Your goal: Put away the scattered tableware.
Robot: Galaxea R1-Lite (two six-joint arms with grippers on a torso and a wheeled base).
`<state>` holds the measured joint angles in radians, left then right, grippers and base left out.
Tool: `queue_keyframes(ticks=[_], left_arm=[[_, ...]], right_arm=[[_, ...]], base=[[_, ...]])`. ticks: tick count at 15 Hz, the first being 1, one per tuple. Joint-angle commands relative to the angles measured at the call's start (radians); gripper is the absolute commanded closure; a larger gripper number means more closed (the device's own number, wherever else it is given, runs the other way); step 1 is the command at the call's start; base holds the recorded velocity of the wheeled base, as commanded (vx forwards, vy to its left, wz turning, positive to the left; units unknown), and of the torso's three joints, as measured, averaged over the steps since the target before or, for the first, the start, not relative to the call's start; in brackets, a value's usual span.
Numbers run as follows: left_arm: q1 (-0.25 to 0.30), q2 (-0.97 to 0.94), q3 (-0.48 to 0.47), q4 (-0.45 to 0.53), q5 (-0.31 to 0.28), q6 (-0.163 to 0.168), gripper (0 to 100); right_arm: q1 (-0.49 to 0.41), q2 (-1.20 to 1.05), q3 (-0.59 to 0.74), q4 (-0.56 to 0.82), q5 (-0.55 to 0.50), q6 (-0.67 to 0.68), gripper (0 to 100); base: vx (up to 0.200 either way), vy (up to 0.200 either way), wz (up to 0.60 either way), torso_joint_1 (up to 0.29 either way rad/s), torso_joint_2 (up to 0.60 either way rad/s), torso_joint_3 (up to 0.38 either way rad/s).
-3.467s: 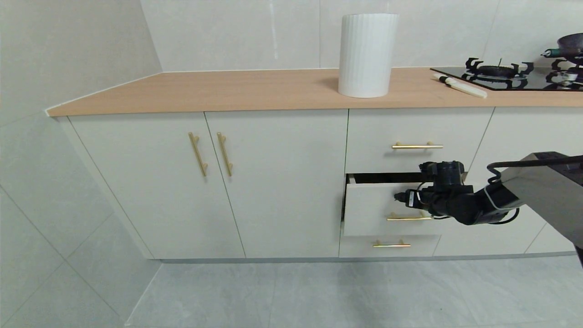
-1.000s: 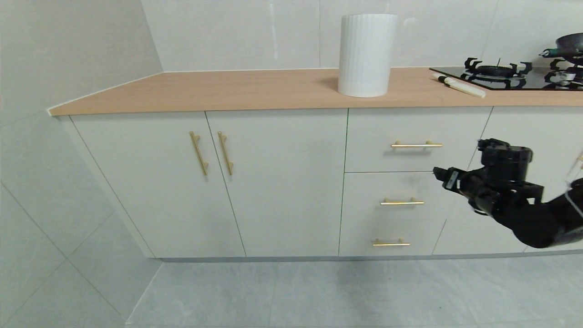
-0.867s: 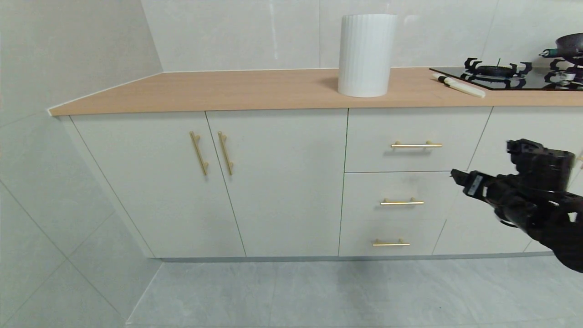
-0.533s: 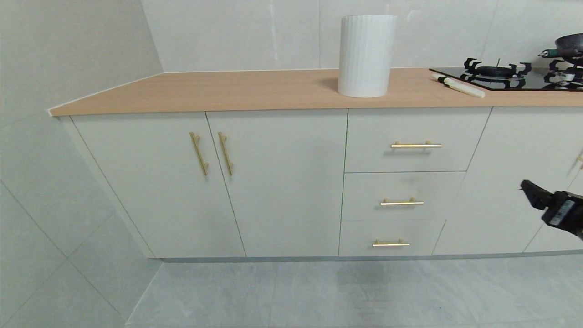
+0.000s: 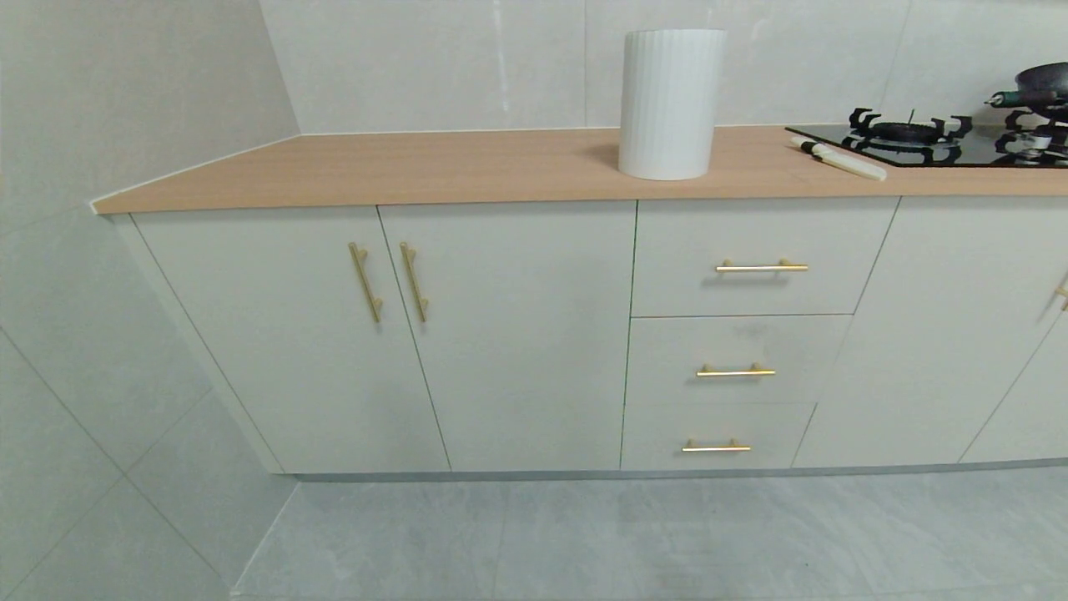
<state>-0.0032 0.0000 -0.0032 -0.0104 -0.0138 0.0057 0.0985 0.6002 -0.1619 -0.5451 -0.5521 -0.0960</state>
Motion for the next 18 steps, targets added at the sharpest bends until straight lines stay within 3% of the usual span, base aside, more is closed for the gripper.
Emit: queue_keyframes(ticks=[1, 3, 8, 10, 11, 12, 16, 18], left_arm=[[0.0, 0.0, 0.0, 0.0, 0.0, 0.0, 0], [0.0, 0.0, 0.0, 0.0, 0.0, 0.0, 0], [0.0, 0.0, 0.0, 0.0, 0.0, 0.0, 0], [0.0, 0.0, 0.0, 0.0, 0.0, 0.0, 0], [0.0, 0.0, 0.0, 0.0, 0.0, 0.0, 0], [0.0, 0.0, 0.0, 0.0, 0.0, 0.0, 0], [0.0, 0.0, 0.0, 0.0, 0.0, 0.0, 0], [0.0, 0.0, 0.0, 0.0, 0.0, 0.0, 0]], right_arm=[[0.001, -0.39, 0.016, 0.289, -0.009, -0.021, 0], [0.0, -0.494, 0.016, 0.415, -0.009, -0.022, 0], [-0.02, -0.505, 0.05, 0.413, -0.178, -0.051, 0], [-0.118, -0.56, 0.061, 0.422, -0.152, -0.1, 0], [-0.114, -0.565, 0.059, 0.422, -0.134, -0.102, 0], [-0.109, -0.583, 0.064, 0.425, -0.088, -0.102, 0], [-0.1, -0.6, 0.162, 0.344, 0.293, -0.076, 0], [-0.1, -0.6, 0.162, 0.372, 0.403, -0.062, 0]], base=[[0.0, 0.0, 0.0, 0.0, 0.0, 0.0], [0.0, 0.0, 0.0, 0.0, 0.0, 0.0], [0.0, 0.0, 0.0, 0.0, 0.0, 0.0], [0.0, 0.0, 0.0, 0.0, 0.0, 0.0], [0.0, 0.0, 0.0, 0.0, 0.0, 0.0], [0.0, 0.0, 0.0, 0.0, 0.0, 0.0], [0.0, 0.0, 0.0, 0.0, 0.0, 0.0], [0.0, 0.0, 0.0, 0.0, 0.0, 0.0]])
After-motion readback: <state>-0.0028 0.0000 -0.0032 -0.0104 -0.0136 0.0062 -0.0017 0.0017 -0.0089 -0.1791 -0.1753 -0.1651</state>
